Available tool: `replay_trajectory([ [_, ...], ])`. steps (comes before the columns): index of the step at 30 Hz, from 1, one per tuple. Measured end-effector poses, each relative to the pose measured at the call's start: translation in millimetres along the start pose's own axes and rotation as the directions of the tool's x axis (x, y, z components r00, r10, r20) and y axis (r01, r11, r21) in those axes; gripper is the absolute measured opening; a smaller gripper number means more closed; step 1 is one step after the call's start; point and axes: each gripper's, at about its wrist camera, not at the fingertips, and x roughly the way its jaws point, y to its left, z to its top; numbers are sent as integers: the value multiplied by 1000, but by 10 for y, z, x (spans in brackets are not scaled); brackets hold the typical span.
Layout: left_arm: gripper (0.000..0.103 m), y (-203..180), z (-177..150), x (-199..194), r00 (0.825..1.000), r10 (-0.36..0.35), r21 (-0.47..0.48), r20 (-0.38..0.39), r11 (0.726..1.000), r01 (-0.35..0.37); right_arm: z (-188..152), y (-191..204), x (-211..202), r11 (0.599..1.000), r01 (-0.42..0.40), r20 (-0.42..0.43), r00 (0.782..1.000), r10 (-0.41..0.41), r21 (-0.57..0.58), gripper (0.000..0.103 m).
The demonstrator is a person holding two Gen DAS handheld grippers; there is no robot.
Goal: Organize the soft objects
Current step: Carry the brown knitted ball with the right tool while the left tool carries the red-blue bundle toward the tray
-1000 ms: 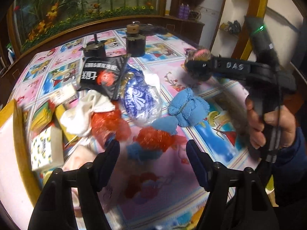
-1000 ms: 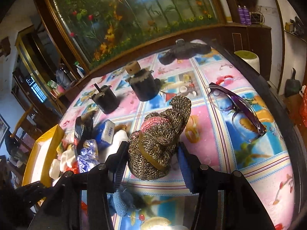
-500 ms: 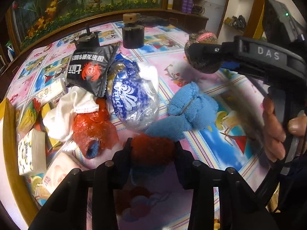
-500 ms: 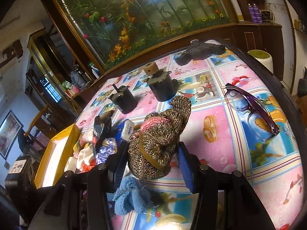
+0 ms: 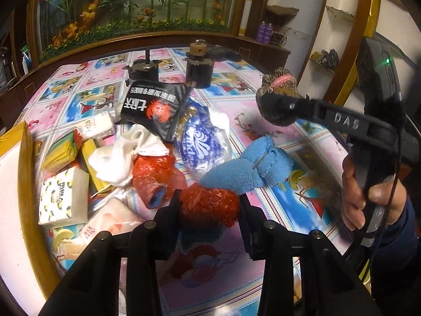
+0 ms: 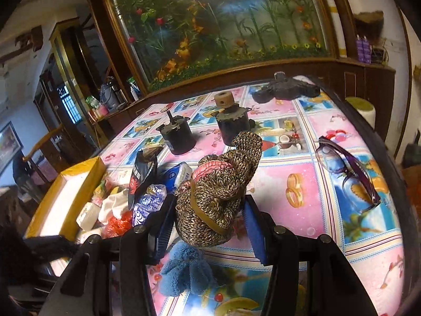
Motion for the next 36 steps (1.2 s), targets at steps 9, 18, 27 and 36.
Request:
replay_trajectory([
  [9, 38, 200, -62, -261, 998, 21, -42, 52, 999, -19, -45, 112, -115, 1000, -1, 41, 999, 0, 19, 55],
  [18, 38, 386, -133, -371, 997, 29, -80, 68, 997, -24, -50, 238, -183, 1000, 4, 36, 999, -4, 11, 55],
  [27, 38, 500, -174, -470, 995, 35, -104, 91, 994, -26, -3, 529, -219, 999, -17, 37, 999, 18, -48, 55],
  [36, 38, 753, -182, -725, 986, 86, -153, 140, 986, -65, 72, 966, -171, 990, -73, 12, 997, 75, -124, 55],
])
